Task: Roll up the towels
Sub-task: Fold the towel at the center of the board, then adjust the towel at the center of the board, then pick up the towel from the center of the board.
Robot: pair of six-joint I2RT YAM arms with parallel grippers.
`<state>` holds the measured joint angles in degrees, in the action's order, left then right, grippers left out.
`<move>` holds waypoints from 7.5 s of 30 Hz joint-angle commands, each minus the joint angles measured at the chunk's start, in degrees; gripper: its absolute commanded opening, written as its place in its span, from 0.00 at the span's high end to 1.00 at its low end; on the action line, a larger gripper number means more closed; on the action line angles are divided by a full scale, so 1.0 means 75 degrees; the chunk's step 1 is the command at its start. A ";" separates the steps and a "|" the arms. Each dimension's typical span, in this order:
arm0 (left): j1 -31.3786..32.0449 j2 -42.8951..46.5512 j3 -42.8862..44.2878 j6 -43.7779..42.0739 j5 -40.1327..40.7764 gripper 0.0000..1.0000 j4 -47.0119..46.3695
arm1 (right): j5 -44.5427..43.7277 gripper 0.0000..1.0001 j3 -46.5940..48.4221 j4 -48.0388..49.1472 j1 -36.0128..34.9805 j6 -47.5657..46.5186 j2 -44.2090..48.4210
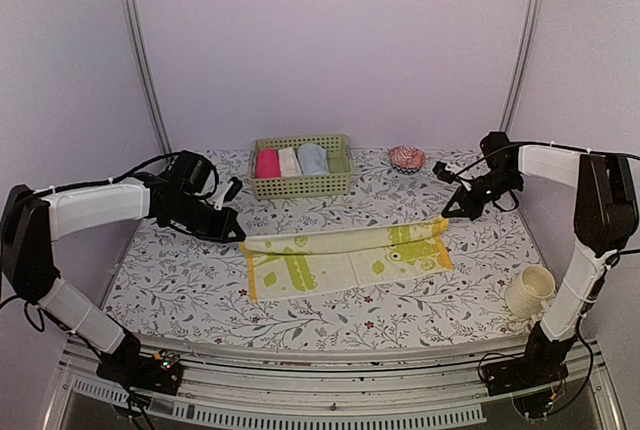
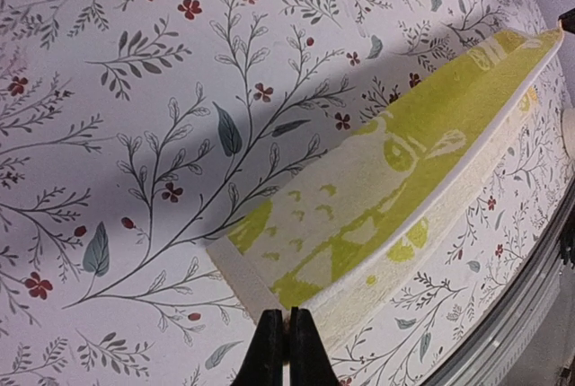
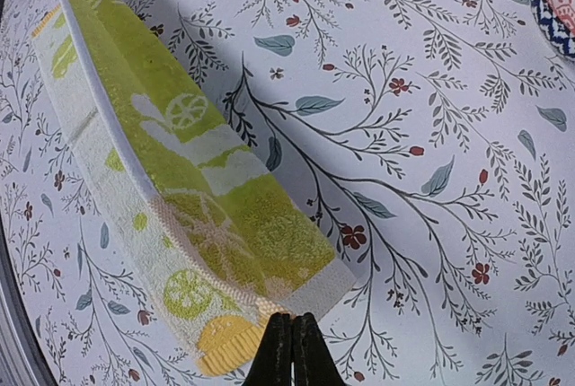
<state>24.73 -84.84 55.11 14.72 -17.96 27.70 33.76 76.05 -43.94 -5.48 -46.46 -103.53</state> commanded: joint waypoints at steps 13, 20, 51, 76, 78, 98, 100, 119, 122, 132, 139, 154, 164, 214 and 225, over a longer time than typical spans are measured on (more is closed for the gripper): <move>-0.0005 -0.0581 -0.0186 -0.0139 -0.0623 1.00 0.0830 | 0.0174 0.97 -0.0835 -0.0402 0.0061 -0.1380 0.0448; 0.0077 -0.0966 -0.0236 -0.0222 -0.0704 1.00 0.1026 | 0.0052 0.97 -0.1272 -0.0323 0.0051 -0.1649 0.0408; 0.0323 -0.0214 0.0176 -0.0375 -0.1372 0.77 0.2654 | -0.0005 0.64 -0.1628 -0.1372 0.0053 -0.2383 0.1391; 0.0724 -0.1158 -0.0312 0.2199 -0.0637 1.00 -0.1249 | 0.0767 0.60 0.0482 -0.0274 -0.0827 0.1328 -0.1082; 0.0837 -0.1280 -0.0343 0.2234 -0.0469 1.00 -0.1274 | 0.0613 0.67 0.0342 -0.0266 -0.0943 0.1347 -0.1236; 0.1319 -0.2080 -0.0938 0.2348 -0.0038 1.00 -0.1205 | -0.3406 0.73 0.1201 0.0427 -0.1007 0.2262 -0.3059; 0.1472 -0.2139 -0.0910 0.2433 -0.0103 1.00 -0.1209 | -0.3655 0.72 0.1502 0.0453 -0.1000 0.2098 -0.3196; 0.2783 -0.1743 -0.0073 0.2346 0.0380 1.00 -0.0395 | -0.3174 0.59 0.2427 -0.0440 -0.0570 0.2196 -0.2288; 0.2810 -0.1628 -0.0027 0.2126 0.0269 1.00 -0.0764 | -0.3132 0.58 0.2368 -0.0475 -0.0426 0.2390 -0.2343; 0.2883 -0.1852 -0.0106 0.2021 0.0031 1.00 -0.1181 | -0.2806 0.55 0.2290 -0.0644 -0.0325 0.2687 -0.2673; 0.2887 -0.1914 -0.0060 0.1980 0.0073 1.00 -0.1198 | -0.2732 0.55 0.2361 -0.0832 -0.0342 0.2673 -0.2887; 0.2887 -0.2205 0.0352 0.1783 0.0207 1.00 -0.1002 | -0.4333 0.65 0.1666 -0.0974 -0.0552 0.2225 -0.3115; 0.2888 -0.2269 0.0410 0.1656 0.0342 1.00 -0.0984 | -0.4625 0.66 0.2401 -0.1337 0.0279 0.2151 -0.3192; 0.2856 -0.2680 0.0538 0.1540 0.0350 1.00 -0.1198 | -0.5087 0.96 0.2503 -0.0862 0.0331 0.2784 -0.3429; 0.2853 -0.2716 0.0527 0.1513 0.0378 1.00 -0.1220 | -0.5208 0.97 0.3655 -0.1328 0.0788 0.2569 -0.2840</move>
<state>45.60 -104.29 58.11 26.96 -15.73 19.14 -3.49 99.90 -51.99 -0.10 -26.46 -125.97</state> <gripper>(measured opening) 0.004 0.048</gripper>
